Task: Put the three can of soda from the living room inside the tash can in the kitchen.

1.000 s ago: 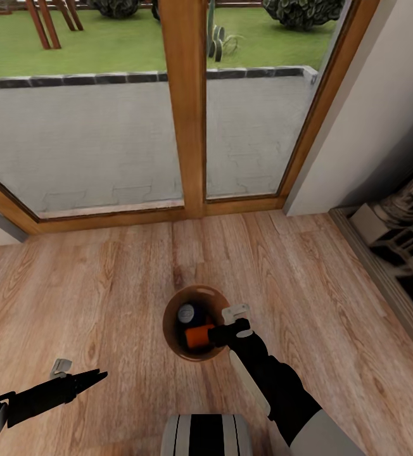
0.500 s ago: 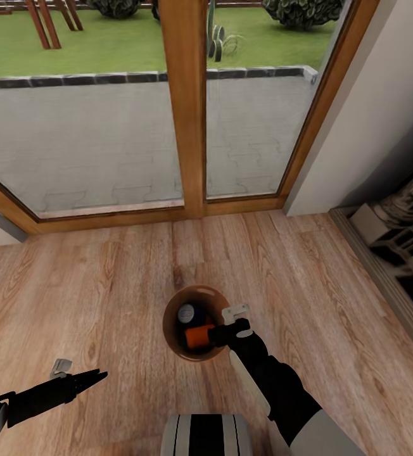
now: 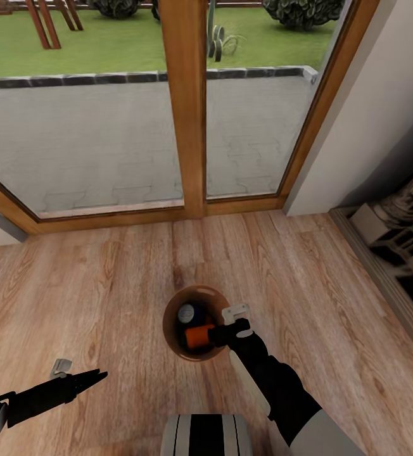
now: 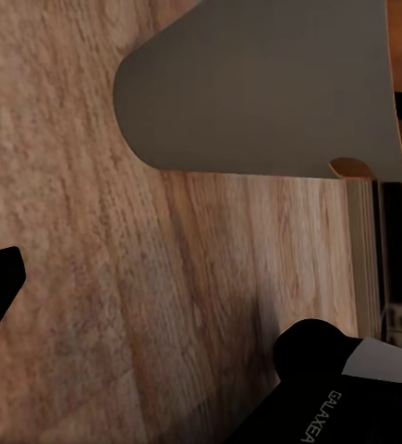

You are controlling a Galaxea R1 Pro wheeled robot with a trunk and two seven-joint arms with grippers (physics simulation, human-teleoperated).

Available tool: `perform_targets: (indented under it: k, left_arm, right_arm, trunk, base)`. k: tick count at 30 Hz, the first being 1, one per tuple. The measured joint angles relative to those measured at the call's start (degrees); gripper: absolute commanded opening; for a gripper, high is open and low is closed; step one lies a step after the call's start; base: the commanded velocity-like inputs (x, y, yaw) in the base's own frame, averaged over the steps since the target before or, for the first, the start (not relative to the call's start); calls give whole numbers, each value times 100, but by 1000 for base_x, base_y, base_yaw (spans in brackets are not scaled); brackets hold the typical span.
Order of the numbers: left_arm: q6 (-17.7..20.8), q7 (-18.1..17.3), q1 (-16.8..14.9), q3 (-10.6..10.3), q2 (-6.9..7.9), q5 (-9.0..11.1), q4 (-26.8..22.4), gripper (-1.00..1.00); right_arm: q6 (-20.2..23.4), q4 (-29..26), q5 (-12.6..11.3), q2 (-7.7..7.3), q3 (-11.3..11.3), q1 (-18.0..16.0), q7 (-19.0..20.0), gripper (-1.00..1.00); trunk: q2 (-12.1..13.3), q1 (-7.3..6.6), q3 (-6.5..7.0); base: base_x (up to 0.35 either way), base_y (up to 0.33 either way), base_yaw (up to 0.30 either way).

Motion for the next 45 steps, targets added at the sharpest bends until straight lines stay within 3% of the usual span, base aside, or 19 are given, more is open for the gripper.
perform_targets:
  k: [45]
  left_arm:
    - [0,6,0,-5,0,0,-8,100]
  right_arm:
    - [0,0,-5,0,0,0,0,100]
  trunk:
    - [0,0,0]
  base:
    - [0,0,0]
